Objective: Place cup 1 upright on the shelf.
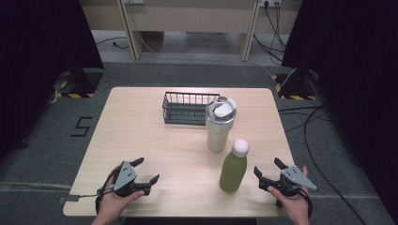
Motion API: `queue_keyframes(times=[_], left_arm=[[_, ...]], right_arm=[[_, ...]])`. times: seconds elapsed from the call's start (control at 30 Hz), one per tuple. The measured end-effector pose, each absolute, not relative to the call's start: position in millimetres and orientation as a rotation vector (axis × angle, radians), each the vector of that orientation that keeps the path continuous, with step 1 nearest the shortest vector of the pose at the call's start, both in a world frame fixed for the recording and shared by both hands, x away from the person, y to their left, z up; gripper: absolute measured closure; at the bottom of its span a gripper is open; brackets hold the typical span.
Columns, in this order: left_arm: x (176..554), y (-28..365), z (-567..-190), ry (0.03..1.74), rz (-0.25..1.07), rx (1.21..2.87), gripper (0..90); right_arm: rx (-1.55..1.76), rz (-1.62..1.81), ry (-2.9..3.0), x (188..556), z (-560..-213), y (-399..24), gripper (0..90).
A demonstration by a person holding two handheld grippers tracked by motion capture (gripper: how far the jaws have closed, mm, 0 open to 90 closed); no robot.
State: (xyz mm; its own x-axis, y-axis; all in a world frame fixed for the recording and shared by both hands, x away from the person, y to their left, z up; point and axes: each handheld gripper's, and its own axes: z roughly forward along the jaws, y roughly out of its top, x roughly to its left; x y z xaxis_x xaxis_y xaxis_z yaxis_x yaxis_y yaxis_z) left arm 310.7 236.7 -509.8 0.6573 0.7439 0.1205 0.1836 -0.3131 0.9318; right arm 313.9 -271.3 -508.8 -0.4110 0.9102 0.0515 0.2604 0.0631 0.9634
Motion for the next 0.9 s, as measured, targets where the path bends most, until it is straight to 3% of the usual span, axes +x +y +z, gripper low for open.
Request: queue_keyframes(times=[0.13,0.43,0.9], left_arm=[[311,236,-511,0.740,0.673,1.842,14.9],[310,238,-511,0.751,0.674,1.833,14.9],[312,238,-514,0.760,0.660,1.840,14.9]], right_arm=[[1.141,1.393,1.762,321,-504,-269,10.3],[1.042,1.433,1.821,351,-485,-255,0.9],[0.969,1.473,1.891,403,-475,-238,0.2]])
